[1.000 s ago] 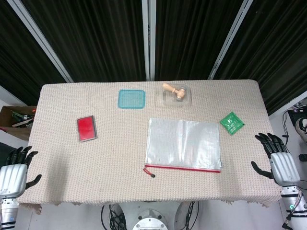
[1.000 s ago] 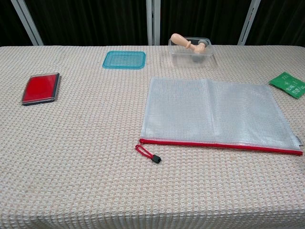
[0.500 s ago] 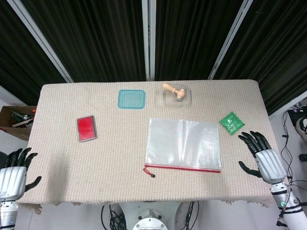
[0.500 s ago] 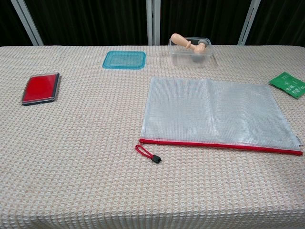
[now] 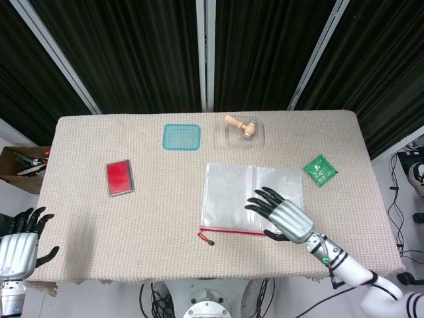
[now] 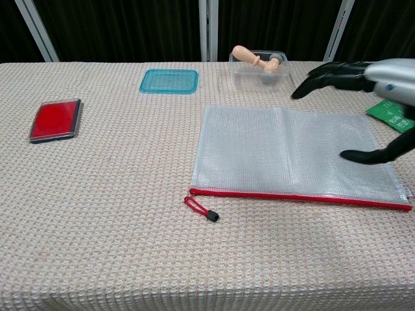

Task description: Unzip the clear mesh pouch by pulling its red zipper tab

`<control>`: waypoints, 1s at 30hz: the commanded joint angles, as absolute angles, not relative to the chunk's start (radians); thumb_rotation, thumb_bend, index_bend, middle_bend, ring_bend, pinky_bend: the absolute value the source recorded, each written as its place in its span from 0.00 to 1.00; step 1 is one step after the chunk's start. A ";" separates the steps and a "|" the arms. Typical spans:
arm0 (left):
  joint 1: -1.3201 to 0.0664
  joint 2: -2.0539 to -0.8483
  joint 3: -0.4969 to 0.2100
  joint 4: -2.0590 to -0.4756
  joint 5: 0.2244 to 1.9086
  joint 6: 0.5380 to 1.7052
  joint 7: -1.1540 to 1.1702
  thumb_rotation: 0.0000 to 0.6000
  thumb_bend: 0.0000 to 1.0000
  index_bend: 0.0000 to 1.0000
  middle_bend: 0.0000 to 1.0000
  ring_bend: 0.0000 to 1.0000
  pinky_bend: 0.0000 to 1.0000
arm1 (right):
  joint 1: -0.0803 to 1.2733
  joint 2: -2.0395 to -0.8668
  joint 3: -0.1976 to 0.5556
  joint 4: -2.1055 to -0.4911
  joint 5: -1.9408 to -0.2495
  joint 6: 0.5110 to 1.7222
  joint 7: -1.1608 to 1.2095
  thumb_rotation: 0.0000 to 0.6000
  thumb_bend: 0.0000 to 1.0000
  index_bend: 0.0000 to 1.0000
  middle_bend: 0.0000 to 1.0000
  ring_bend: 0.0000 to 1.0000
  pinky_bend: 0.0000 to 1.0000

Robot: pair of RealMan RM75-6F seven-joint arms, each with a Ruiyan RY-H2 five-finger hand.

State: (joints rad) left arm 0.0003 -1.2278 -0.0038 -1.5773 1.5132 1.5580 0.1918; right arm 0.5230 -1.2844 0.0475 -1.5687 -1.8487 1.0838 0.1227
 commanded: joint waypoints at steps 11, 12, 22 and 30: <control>-0.003 -1.235 -0.010 -1.546 1.479 1.527 0.152 1.00 0.14 0.25 0.12 0.08 0.13 | 0.829 -1.618 0.077 -1.335 -1.845 0.813 0.010 1.00 0.17 0.30 0.18 0.00 0.00; -0.003 -1.236 -0.011 -1.543 1.477 1.525 0.148 1.00 0.14 0.25 0.13 0.08 0.13 | 0.835 -1.633 0.072 -1.316 -1.847 0.817 0.009 1.00 0.17 0.31 0.18 0.00 0.00; -0.004 -1.238 -0.012 -1.519 1.472 1.515 0.113 1.00 0.14 0.25 0.12 0.08 0.13 | 0.886 -1.743 0.026 -1.170 -1.854 0.878 0.072 1.00 0.18 0.33 0.19 0.00 0.00; -0.003 -1.235 -0.012 -1.512 1.477 1.518 0.103 1.00 0.14 0.25 0.12 0.08 0.13 | 0.922 -1.799 -0.002 -1.107 -1.858 0.905 0.106 1.00 0.24 0.37 0.21 0.00 0.00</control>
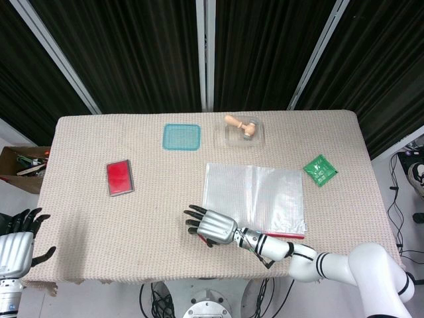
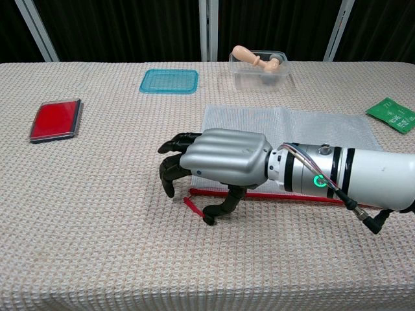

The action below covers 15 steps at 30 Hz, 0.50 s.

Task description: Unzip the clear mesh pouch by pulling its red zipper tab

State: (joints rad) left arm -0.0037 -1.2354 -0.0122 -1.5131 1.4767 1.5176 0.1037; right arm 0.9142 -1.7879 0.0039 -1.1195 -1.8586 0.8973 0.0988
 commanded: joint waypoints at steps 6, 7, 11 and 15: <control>-0.001 -1.236 -0.011 -1.509 1.476 1.518 0.098 1.00 0.14 0.25 0.12 0.08 0.13 | 0.936 -1.817 -0.013 -1.087 -1.849 0.928 0.123 1.00 0.27 0.39 0.22 0.00 0.00; -0.001 -1.235 -0.011 -1.508 1.475 1.517 0.097 1.00 0.14 0.25 0.12 0.08 0.13 | 0.939 -1.818 -0.015 -1.086 -1.847 0.928 0.123 1.00 0.28 0.39 0.22 0.00 0.00; -0.003 -1.236 -0.011 -1.506 1.474 1.512 0.092 1.00 0.14 0.24 0.12 0.08 0.13 | 0.946 -1.819 -0.028 -1.088 -1.841 0.928 0.121 1.00 0.30 0.41 0.22 0.00 0.00; -0.004 -1.237 -0.011 -1.503 1.471 1.506 0.086 1.00 0.14 0.25 0.12 0.08 0.13 | 0.950 -1.815 -0.043 -1.096 -1.841 0.933 0.113 1.00 0.31 0.43 0.23 0.00 0.00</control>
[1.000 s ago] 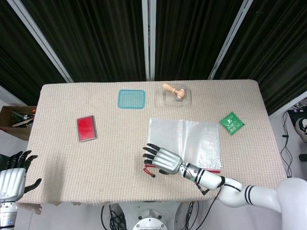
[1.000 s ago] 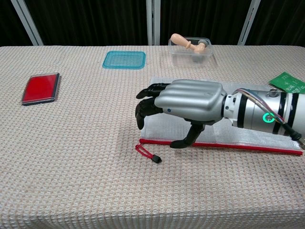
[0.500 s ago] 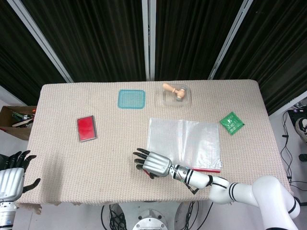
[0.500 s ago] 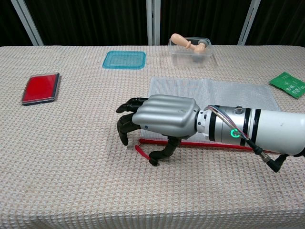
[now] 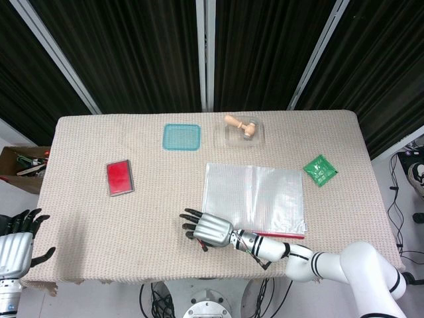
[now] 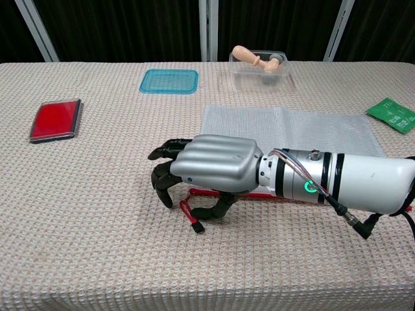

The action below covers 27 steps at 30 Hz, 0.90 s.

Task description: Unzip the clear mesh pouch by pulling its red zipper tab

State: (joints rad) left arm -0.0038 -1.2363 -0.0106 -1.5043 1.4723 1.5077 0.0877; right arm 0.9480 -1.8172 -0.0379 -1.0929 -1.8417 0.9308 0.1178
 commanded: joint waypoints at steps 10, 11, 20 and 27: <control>-0.003 -1.241 -0.009 -1.491 1.472 1.504 0.068 1.00 0.14 0.25 0.12 0.08 0.13 | 0.957 -1.826 -0.055 -1.087 -1.827 0.941 0.093 1.00 0.33 0.45 0.24 0.00 0.00; -0.002 -1.241 -0.009 -1.490 1.472 1.504 0.066 1.00 0.14 0.25 0.12 0.08 0.13 | 0.958 -1.827 -0.057 -1.084 -1.825 0.940 0.090 1.00 0.33 0.45 0.24 0.00 0.00; -0.001 -1.243 -0.008 -1.484 1.473 1.504 0.050 1.00 0.14 0.24 0.12 0.08 0.13 | 0.958 -1.828 -0.066 -1.082 -1.810 0.939 0.068 1.00 0.34 0.45 0.24 0.00 0.00; -0.001 -1.244 -0.007 -1.482 1.475 1.503 0.043 1.00 0.14 0.24 0.12 0.08 0.13 | 0.956 -1.831 -0.071 -1.077 -1.805 0.950 0.061 1.00 0.37 0.50 0.25 0.00 0.00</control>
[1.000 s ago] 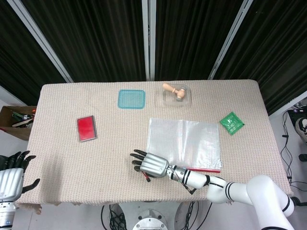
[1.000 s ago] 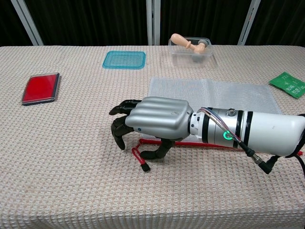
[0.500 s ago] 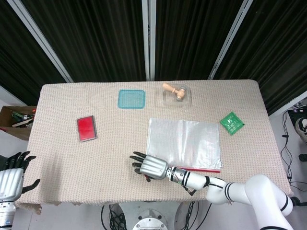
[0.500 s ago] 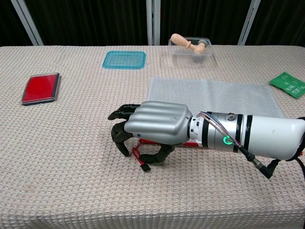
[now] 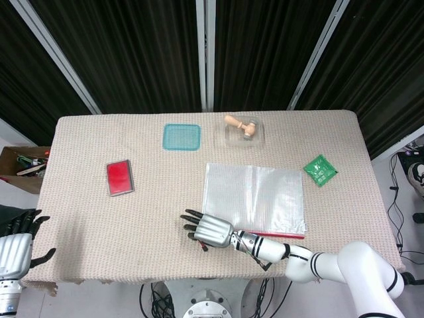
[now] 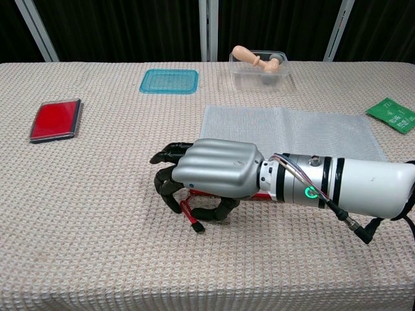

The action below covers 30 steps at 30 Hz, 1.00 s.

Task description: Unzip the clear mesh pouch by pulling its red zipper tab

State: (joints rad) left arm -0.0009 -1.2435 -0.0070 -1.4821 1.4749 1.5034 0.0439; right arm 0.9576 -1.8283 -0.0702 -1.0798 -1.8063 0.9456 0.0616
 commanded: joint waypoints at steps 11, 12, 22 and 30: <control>-0.005 -1.239 -0.005 -1.484 1.476 1.493 0.037 1.00 0.14 0.24 0.12 0.08 0.13 | 0.951 -1.854 -0.076 -1.044 -1.814 0.999 0.067 1.00 0.41 0.74 0.33 0.03 0.00; -0.007 -1.238 -0.004 -1.485 1.477 1.490 0.036 1.00 0.14 0.24 0.12 0.08 0.13 | 0.949 -1.854 -0.077 -1.043 -1.816 1.005 0.067 1.00 0.42 0.76 0.34 0.03 0.00; -0.075 -1.234 -0.008 -1.480 1.510 1.399 -0.097 1.00 0.14 0.25 0.12 0.08 0.13 | 0.925 -1.828 -0.076 -1.068 -1.858 1.148 0.091 1.00 0.48 0.93 0.38 0.07 0.00; -0.185 -1.264 -0.028 -1.447 1.551 1.289 -0.254 1.00 0.14 0.25 0.12 0.08 0.13 | 0.926 -1.774 -0.050 -1.120 -1.882 1.236 0.109 1.00 0.50 0.98 0.41 0.09 0.03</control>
State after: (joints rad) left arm -0.1562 -1.2521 -0.0190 -1.4584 1.5362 1.3144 -0.2157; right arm 0.9243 -1.7793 -0.0543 -1.1144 -1.8790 1.2321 0.1066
